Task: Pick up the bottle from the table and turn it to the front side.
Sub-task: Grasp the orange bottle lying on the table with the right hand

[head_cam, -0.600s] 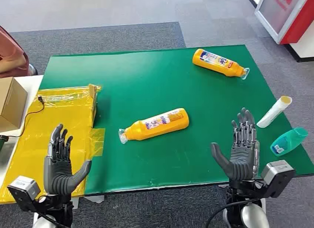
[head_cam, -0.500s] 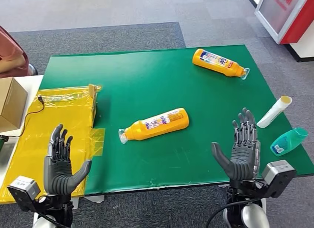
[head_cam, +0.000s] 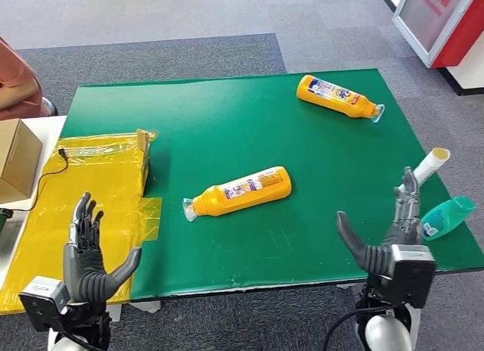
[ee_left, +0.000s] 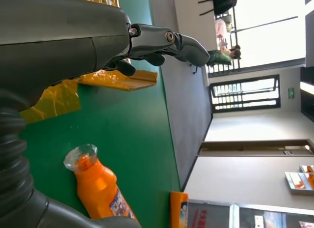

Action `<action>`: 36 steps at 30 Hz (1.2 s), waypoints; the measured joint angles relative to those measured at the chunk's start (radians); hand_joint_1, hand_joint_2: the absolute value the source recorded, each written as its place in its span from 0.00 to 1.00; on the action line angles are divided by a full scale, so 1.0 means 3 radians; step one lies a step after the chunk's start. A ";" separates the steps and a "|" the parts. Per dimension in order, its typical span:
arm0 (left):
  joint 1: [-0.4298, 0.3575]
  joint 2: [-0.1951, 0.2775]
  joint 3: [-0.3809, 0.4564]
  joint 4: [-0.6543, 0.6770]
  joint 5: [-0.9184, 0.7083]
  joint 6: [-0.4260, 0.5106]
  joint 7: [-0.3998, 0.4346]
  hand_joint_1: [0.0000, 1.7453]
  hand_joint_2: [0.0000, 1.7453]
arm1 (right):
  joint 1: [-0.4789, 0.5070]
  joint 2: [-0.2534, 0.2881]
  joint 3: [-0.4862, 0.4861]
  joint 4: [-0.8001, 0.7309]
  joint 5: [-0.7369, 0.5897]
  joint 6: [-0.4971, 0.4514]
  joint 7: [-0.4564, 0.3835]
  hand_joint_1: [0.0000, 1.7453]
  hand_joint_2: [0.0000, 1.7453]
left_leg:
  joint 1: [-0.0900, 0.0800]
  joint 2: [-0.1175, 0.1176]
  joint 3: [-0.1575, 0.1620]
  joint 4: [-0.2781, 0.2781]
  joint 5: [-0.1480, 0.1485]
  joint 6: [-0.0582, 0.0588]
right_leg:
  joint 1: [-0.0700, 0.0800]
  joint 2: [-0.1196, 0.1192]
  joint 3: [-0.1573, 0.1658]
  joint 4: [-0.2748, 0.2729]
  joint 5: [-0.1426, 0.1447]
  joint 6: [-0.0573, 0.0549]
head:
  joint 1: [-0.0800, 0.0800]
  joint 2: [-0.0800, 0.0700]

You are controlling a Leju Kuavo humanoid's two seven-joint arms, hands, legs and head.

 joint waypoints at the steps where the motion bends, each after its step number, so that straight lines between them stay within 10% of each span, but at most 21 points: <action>1: 0.0026 -0.0008 0.0009 -0.0047 -0.0078 0.0010 0.0012 0.00 1.00 | -0.0007 -0.0007 -0.0004 -0.0003 0.0708 -0.0118 0.0244 0.00 1.00 | 0.0000 0.0000 0.0000 0.0000 -0.0001 -0.0001 | 0.0000 0.0000 0.0000 0.0000 0.0000 0.0000 | 0.0000 0.0000; 6: 0.0065 -0.0051 0.0049 -0.0222 -0.0214 -0.0145 0.0053 0.00 1.00 | -0.0112 -0.0103 0.0020 0.0032 0.2904 0.0158 0.1043 0.00 1.00 | 0.0000 -0.0001 0.0000 0.0000 -0.0002 0.0000 | 0.0000 -0.0002 0.0001 0.0000 0.0000 0.0001 | -0.0001 0.0000; 12: -0.0214 -0.0059 0.0009 -0.0256 -0.0008 -0.0893 0.0140 0.00 1.00 | -0.0878 -0.0381 0.0449 0.0737 0.3100 0.1061 0.1586 0.00 1.00 | 0.0000 0.0002 -0.0002 0.0000 0.0015 0.0005 | -0.0002 0.0000 -0.0002 -0.0001 0.0018 0.0004 | 0.0000 0.0000; 23: -0.1193 -0.0018 -0.0328 0.0051 0.0156 -0.1272 0.0266 0.00 1.00 | -0.2287 -0.0385 0.1417 0.2611 0.3363 0.1548 0.1508 0.00 1.00 | 0.0000 -0.0004 -0.0007 0.0001 0.0039 0.0004 | 0.0000 -0.0006 -0.0003 0.0000 0.0035 0.0004 | -0.0001 0.0000; 36: -0.1705 -0.0025 -0.0542 0.0359 0.0406 -0.1313 0.0335 0.00 1.00 | -0.2983 -0.0225 0.2107 0.3927 0.3527 0.1670 0.1466 0.00 1.00 | 0.0000 -0.0005 -0.0011 0.0003 0.0037 0.0004 | -0.0001 -0.0007 -0.0008 0.0000 0.0035 0.0005 | -0.0001 0.0000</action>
